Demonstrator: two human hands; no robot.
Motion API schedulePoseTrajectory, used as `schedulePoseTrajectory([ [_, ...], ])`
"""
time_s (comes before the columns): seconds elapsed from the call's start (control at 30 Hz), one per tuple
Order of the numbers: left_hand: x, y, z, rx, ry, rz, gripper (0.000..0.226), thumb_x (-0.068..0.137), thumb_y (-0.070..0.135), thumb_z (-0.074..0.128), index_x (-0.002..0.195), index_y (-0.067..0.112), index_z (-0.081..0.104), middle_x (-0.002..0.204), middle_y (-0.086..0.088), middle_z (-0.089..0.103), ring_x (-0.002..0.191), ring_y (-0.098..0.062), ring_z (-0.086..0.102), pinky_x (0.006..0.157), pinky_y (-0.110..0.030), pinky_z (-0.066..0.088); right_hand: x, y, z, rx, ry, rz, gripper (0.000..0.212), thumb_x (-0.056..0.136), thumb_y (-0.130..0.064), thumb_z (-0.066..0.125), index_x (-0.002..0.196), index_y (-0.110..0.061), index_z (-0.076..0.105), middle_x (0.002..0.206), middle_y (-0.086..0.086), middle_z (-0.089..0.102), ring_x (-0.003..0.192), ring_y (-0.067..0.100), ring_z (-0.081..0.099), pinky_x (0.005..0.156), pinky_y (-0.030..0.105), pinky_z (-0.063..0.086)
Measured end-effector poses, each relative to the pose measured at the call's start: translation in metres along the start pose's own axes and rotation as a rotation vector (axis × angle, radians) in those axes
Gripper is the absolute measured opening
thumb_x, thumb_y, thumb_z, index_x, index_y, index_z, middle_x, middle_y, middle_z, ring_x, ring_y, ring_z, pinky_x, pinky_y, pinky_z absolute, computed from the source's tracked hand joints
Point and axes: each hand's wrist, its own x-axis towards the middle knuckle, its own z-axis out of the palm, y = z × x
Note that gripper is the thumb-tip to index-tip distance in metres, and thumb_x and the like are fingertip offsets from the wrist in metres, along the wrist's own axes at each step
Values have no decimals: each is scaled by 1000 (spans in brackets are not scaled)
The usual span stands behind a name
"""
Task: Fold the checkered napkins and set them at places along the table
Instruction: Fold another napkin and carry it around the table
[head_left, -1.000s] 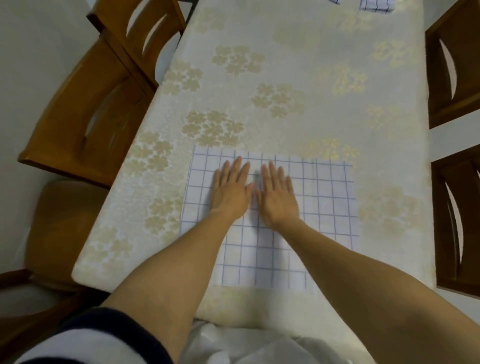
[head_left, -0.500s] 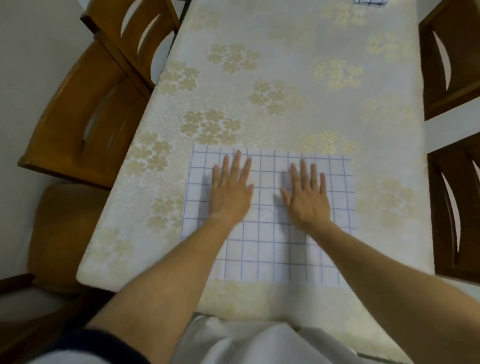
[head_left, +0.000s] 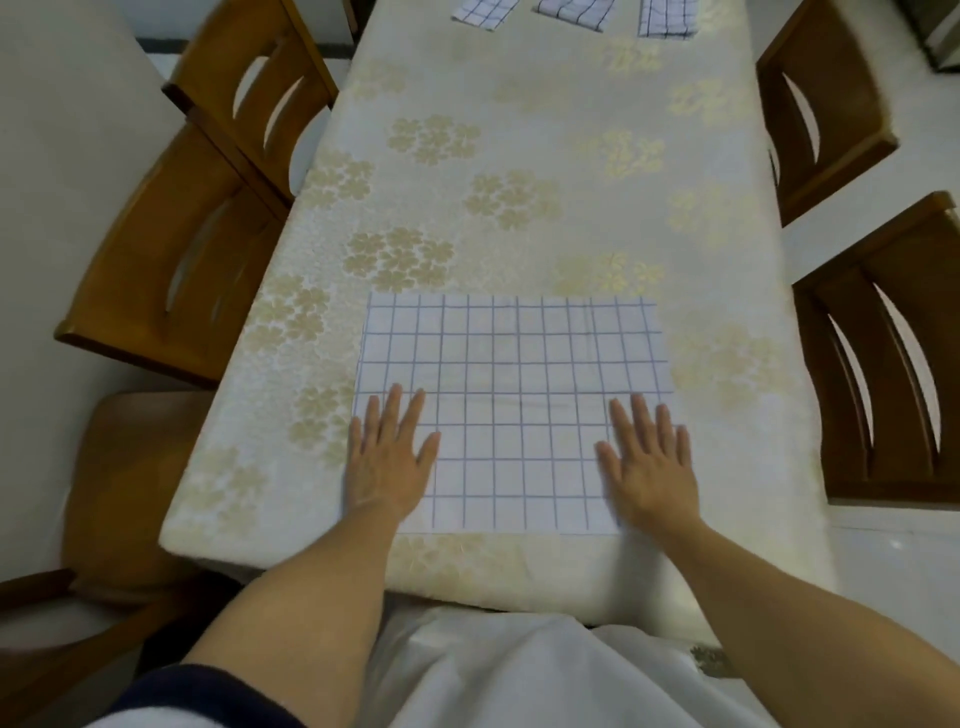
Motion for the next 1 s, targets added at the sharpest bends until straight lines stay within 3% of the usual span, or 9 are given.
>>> schedulePoseTrajectory([
  [0.17, -5, 0, -7, 26, 9, -67, 71, 97, 64, -5, 156, 31, -26, 163, -1, -32, 154, -26, -22, 126, -49, -8, 9, -13, -3, 31, 33, 54, 73, 99, -62, -3, 159, -23, -18, 165, 4, -26, 152, 27, -25, 125, 48, -8],
  [0.27, -1, 39, -12, 16, 86, 77, 67, 105, 53, 9, 159, 25, -20, 166, -2, -28, 155, -25, -20, 126, -47, -6, 16, -62, -2, 12, 88, -101, 68, 103, -56, 3, 160, -21, -13, 166, 3, -22, 153, 27, -20, 126, 47, -6],
  [0.37, 13, 78, -15, -12, 6, 167, 64, 108, 50, 14, 161, 27, -14, 167, 3, -23, 155, -23, -20, 126, -47, -6, 27, -103, 4, 51, 19, -225, 65, 104, -54, 4, 161, -25, -8, 167, -1, -17, 154, 25, -17, 125, 45, -9],
  [0.5, 24, 76, -9, 0, -130, 145, 63, 106, 57, 12, 158, 37, -19, 165, 10, -28, 154, -20, -22, 125, -51, -7, 38, -85, 9, 1, -47, -195, 64, 104, -57, 5, 159, -31, -13, 166, -6, -21, 152, 23, -23, 124, 46, -12],
  [0.63, 26, 61, -11, 43, -121, 177, 66, 104, 62, 12, 157, 39, -19, 165, 9, -28, 154, -23, -21, 124, -54, -8, 43, -22, -4, 61, -3, 7, 69, 104, -60, 15, 161, -27, -10, 167, 1, -19, 154, 27, -17, 124, 44, -9],
  [0.7, 28, 64, -13, 41, -93, 175, 68, 104, 62, 12, 159, 35, -16, 166, 5, -25, 154, -25, -22, 124, -54, -9, 44, 2, -15, 139, 75, 164, 74, 103, -57, 30, 161, -15, 9, 168, 14, 4, 154, 34, 4, 125, 48, 7],
  [0.8, 35, 79, -14, 30, -56, 207, 70, 103, 64, 10, 160, 32, -13, 167, 4, -24, 154, -26, -20, 124, -52, -9, 45, 14, -31, 217, 232, 332, 65, 94, -52, 55, 140, -8, 41, 145, 23, 39, 132, 43, 38, 110, 54, 37],
  [0.87, 41, 90, -11, 4, -70, 228, 72, 102, 67, 11, 160, 32, -14, 167, 4, -25, 154, -26, -21, 124, -52, -10, 49, 12, -39, 267, 232, 413, 62, 91, -50, 65, 133, -9, 47, 140, 22, 42, 125, 43, 40, 104, 53, 38],
  [1.0, 45, 96, 0, 11, -63, 224, 79, 97, 75, 7, 158, 33, -20, 164, 4, -31, 152, -25, -28, 123, -54, -13, 65, 11, -57, 510, 160, 533, 74, 87, -48, 74, 140, -6, 44, 141, 23, 40, 127, 44, 44, 105, 52, 40],
])
